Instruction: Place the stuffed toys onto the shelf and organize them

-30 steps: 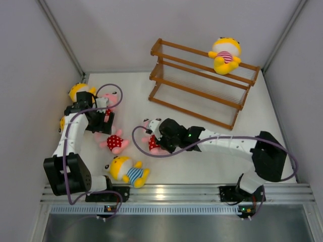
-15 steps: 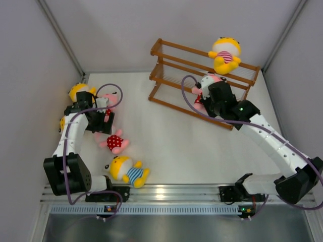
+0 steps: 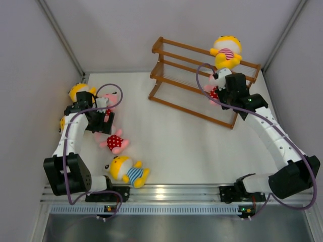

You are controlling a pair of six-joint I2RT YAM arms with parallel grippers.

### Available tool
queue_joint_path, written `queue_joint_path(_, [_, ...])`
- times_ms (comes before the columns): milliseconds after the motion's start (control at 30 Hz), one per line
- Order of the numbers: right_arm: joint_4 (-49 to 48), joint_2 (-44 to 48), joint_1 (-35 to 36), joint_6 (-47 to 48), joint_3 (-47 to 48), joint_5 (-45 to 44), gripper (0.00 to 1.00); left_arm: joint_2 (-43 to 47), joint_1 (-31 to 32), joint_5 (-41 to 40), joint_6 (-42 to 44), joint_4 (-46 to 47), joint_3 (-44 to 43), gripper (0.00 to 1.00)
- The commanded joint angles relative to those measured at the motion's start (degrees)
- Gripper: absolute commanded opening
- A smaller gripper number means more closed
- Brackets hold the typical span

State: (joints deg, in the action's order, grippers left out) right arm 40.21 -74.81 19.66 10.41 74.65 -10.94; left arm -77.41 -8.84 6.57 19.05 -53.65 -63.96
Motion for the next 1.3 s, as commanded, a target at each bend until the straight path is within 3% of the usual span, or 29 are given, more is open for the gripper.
queue_joint_path(0, [-6.28, -0.69, -1.64, -1.54, 1.90, 1.88, 0.00, 0.59, 0.14, -0.41, 0.64, 1.00, -1.78, 0.98])
queue_joint_path(133, [-5.05, 0.01, -1.64, -2.06, -1.33, 5.84, 0.00, 0.33, 0.14, -0.24, 0.73, 0.91, -1.60, 0.98])
queue_joint_path(267, [-8.03, 3.60, -1.64, -2.24, -4.86, 3.31, 0.00, -0.11, 0.14, 0.29, 0.64, 0.91, -1.95, 0.98])
queue_joint_path(467, [-8.83, 0.63, -1.91, -1.19, -0.30, -0.13, 0.04, 0.06, 0.14, 0.99, 0.46, 1.00, -2.39, 0.98])
queue_joint_path(733, [-12.77, -2.36, -3.14, -4.26, 1.29, -5.23, 0.31, 0.33, 0.14, -0.42, 0.99, 1.00, -1.69, 0.98])
queue_joint_path(767, [-13.22, -2.28, -3.31, -4.61, 1.02, -4.88, 0.40, 0.33, 0.14, -0.33, 0.99, 1.00, -1.60, 0.98])
queue_joint_path(833, [-13.40, -2.01, -3.23, -4.96, 0.67, -3.74, 0.47, 0.24, 0.23, -0.24, 0.99, 1.00, -1.69, 0.98])
queue_joint_path(1033, [-11.73, -0.78, -3.22, -4.79, 0.14, -4.09, 0.50, 0.24, 0.14, -0.06, 0.99, 1.00, -1.60, 0.98])
queue_joint_path(1267, [-7.43, 3.87, -3.22, -4.88, 2.16, -3.74, 0.70, 0.15, 0.14, 2.66, 3.61, 0.91, -0.90, 0.98])
